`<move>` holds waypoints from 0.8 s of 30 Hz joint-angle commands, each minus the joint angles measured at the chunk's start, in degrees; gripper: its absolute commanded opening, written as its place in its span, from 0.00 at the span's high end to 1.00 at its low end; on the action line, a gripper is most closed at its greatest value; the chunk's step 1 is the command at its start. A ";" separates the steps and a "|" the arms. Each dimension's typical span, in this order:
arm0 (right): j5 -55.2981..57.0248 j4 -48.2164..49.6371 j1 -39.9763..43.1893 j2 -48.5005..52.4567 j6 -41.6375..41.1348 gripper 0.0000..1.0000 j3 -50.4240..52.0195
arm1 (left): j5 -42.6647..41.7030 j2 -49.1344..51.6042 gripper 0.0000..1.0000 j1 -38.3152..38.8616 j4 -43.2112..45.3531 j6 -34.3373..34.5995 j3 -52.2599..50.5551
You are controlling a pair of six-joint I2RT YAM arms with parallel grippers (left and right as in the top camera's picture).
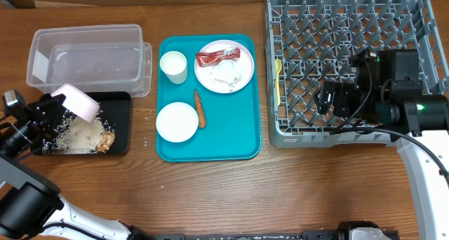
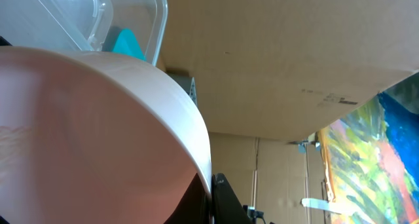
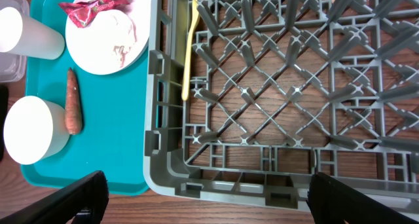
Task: Sort waste into correct bins and load items into the dishwasher
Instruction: 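Tip the rice bowl to pour rice onto the black tray, then return the empty bowl to the teal tray and release it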
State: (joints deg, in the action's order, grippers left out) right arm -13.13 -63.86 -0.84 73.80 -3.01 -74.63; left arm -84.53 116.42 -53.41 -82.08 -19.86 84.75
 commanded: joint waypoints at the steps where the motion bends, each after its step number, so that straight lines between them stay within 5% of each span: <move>1: -0.02 0.50 -0.26 0.22 -0.13 0.00 -1.84 | -2.58 0.48 0.96 -0.35 -0.15 -1.90 -0.11; 9: 0.00 0.66 -0.26 0.22 -0.13 0.00 -1.84 | -3.58 0.48 0.96 -0.31 -3.63 -4.26 -0.11; 17: 0.00 0.96 -0.28 0.22 -0.13 0.00 -1.84 | -6.05 0.46 0.96 -0.31 -0.70 5.16 -0.07; 24: 0.00 0.94 -0.26 0.22 -0.13 0.00 -1.84 | -2.95 0.28 0.96 1.46 -4.48 -3.96 0.04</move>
State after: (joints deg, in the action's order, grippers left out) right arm -13.10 -63.24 -0.84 73.80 -2.98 -74.63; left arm -88.07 116.42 -52.97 -85.95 -19.31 84.71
